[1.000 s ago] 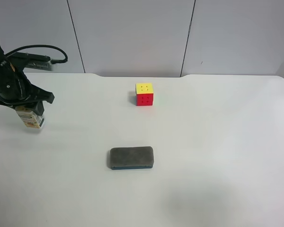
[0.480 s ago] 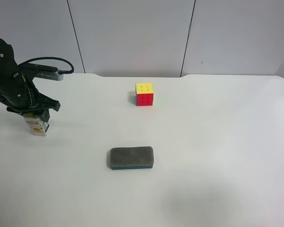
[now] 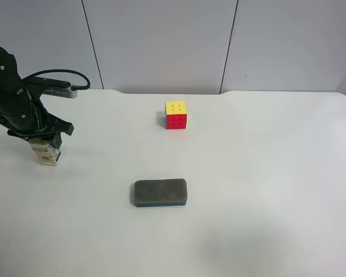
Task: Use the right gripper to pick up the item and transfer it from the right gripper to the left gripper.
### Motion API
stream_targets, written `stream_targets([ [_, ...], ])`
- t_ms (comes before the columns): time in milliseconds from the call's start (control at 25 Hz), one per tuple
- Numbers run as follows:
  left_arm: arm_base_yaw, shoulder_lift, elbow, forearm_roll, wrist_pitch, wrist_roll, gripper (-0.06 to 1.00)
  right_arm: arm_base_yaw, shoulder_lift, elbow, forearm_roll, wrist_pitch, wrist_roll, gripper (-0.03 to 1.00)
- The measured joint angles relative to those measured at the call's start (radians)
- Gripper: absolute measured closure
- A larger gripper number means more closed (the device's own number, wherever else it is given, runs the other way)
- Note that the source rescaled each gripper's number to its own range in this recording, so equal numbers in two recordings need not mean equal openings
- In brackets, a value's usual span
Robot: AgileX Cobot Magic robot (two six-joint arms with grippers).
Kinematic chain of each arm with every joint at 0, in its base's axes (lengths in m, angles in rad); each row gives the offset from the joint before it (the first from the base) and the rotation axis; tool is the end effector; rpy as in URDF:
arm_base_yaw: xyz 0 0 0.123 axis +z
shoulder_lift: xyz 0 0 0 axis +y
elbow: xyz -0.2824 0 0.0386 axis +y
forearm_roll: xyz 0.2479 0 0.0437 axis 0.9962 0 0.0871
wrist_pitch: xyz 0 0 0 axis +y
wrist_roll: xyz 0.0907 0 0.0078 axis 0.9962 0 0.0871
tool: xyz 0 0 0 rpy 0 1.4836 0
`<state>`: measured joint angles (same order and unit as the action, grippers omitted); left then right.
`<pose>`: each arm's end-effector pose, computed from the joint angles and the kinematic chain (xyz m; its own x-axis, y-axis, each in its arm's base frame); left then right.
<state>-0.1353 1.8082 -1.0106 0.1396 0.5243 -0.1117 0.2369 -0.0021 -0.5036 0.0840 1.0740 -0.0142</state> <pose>0.3363 -0.0394 0.1559 -0.9330 0.1364 -0.3332 0.1202 0.9904 0.0688 -0.0077 0.0051 0.2773 -0.4561 -0.0835 -0.8860 -0.2859 0.9566 0.0570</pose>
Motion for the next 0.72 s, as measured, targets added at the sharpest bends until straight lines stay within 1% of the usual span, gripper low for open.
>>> stream_targets([
  [40, 0.000, 0.000, 0.000, 0.000, 0.000, -0.001, 0.44, 0.000, 0.000, 0.000, 0.000, 0.000, 0.000, -0.03],
  [120, 0.000, 0.000, 0.000, 0.000, -0.001, -0.001, 0.14, 0.000, 0.000, 0.000, 0.000, 0.000, 0.000, -0.03],
  [160, 0.000, 0.000, 0.000, 0.000, -0.001, -0.001, 0.05, 0.000, 0.000, 0.000, 0.000, 0.000, 0.000, -0.03],
  [200, 0.000, 0.000, 0.000, 0.001, -0.001, -0.001, 0.01, 0.000, 0.000, 0.000, 0.000, 0.000, 0.000, -0.03],
  [240, 0.000, 0.000, -0.002, 0.001, -0.001, -0.001, -0.02, 0.000, 0.000, 0.000, 0.000, 0.000, 0.000, -0.03],
  [280, 0.000, 0.000, -0.003, 0.001, -0.001, -0.001, -0.04, 0.000, 0.000, 0.000, 0.000, 0.000, 0.000, -0.03],
  [400, 0.000, -0.008, -0.013, 0.001, 0.014, -0.001, -0.05, 0.000, 0.000, 0.000, 0.000, 0.000, 0.000, -0.03],
  [480, 0.000, -0.025, -0.032, 0.001, 0.050, -0.001, -0.05, 0.000, 0.000, 0.000, 0.000, 0.000, 0.000, -0.03],
  [640, 0.000, -0.071, -0.110, 0.002, 0.193, -0.001, -0.05, 0.000, 0.000, 0.000, 0.000, 0.000, 0.000, -0.03],
  [720, 0.000, -0.097, -0.153, 0.002, 0.291, -0.001, -0.06, 0.000, 0.000, 0.000, 0.000, 0.000, 0.000, -0.03],
])
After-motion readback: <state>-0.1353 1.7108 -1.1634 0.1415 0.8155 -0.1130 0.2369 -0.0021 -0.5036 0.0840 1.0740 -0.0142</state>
